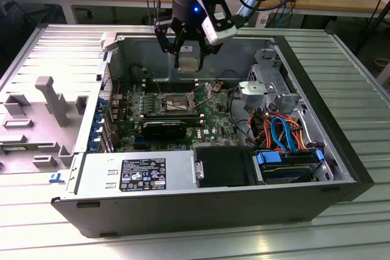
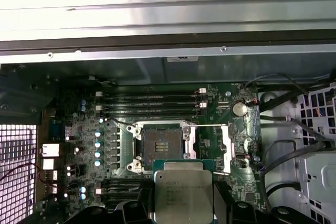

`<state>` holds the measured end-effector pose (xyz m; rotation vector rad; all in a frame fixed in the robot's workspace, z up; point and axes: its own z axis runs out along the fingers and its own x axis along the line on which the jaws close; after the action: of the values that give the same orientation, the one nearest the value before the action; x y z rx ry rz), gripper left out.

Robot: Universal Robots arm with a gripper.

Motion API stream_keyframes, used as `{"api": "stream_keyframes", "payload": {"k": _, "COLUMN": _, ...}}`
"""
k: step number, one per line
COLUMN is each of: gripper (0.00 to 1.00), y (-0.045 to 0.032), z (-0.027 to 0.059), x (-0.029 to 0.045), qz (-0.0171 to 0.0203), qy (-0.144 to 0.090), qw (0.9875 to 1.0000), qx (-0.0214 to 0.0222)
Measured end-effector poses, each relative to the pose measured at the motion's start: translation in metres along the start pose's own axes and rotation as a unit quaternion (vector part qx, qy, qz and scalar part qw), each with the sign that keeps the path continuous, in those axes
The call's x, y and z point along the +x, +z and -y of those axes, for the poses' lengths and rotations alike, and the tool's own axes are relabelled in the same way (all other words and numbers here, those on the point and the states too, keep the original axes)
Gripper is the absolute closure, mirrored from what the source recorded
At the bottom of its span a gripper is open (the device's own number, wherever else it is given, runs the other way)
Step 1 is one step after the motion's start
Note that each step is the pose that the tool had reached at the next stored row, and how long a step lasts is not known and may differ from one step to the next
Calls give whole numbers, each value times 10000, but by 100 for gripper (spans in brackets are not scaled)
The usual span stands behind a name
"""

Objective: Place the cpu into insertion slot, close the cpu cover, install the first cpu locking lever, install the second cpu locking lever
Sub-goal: 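Place the cpu into insertion slot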

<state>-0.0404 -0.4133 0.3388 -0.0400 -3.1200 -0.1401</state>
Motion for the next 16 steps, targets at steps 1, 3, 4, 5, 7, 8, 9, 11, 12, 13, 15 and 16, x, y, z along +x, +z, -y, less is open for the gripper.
{"api": "stream_keyframes", "payload": {"k": 1, "gripper": 46, "y": 1, "z": 5, "x": 0, "qz": 0, "qy": 0, "qw": 10000, "qx": 0}}
{"api": "stream_keyframes", "payload": {"k": 3, "gripper": 46, "y": 4, "z": 16, "x": 0, "qz": 0, "qy": 0, "qw": 10000, "qx": 0}}
{"api": "stream_keyframes", "payload": {"k": 4, "gripper": 46, "y": 5, "z": 20, "x": 0, "qz": 0, "qy": 0, "qw": 10000, "qx": 0}}
{"api": "stream_keyframes", "payload": {"k": 5, "gripper": 46, "y": 6, "z": 23, "x": 0, "qz": 0, "qy": 0, "qw": 10000, "qx": 0}}
{"api": "stream_keyframes", "payload": {"k": 7, "gripper": 46, "y": 8, "z": 31, "x": 0, "qz": 0, "qy": 0, "qw": 10000, "qx": 0}}
{"api": "stream_keyframes", "payload": {"k": 8, "gripper": 46, "y": 10, "z": 36, "x": 0, "qz": 0, "qy": 0, "qw": 10000, "qx": 0}}
{"api": "stream_keyframes", "payload": {"k": 9, "gripper": 46, "y": 11, "z": 39, "x": 0, "qz": 0, "qy": 0, "qw": 10000, "qx": 0}}
{"api": "stream_keyframes", "payload": {"k": 11, "gripper": 46, "y": 13, "z": 45, "x": 0, "qz": 0, "qy": 0, "qw": 10000, "qx": 0}}
{"api": "stream_keyframes", "payload": {"k": 12, "gripper": 46, "y": 14, "z": 48, "x": 0, "qz": 0, "qy": 0, "qw": 10000, "qx": 0}}
{"api": "stream_keyframes", "payload": {"k": 13, "gripper": 46, "y": 15, "z": 53, "x": 0, "qz": 0, "qy": 0, "qw": 10000, "qx": 0}}
{"api": "stream_keyframes", "payload": {"k": 15, "gripper": 46, "y": 17, "z": 58, "x": 0, "qz": 0, "qy": 0, "qw": 10000, "qx": 0}}
{"api": "stream_keyframes", "payload": {"k": 16, "gripper": 46, "y": 18, "z": 62, "x": 0, "qz": 0, "qy": 0, "qw": 10000, "qx": 0}}
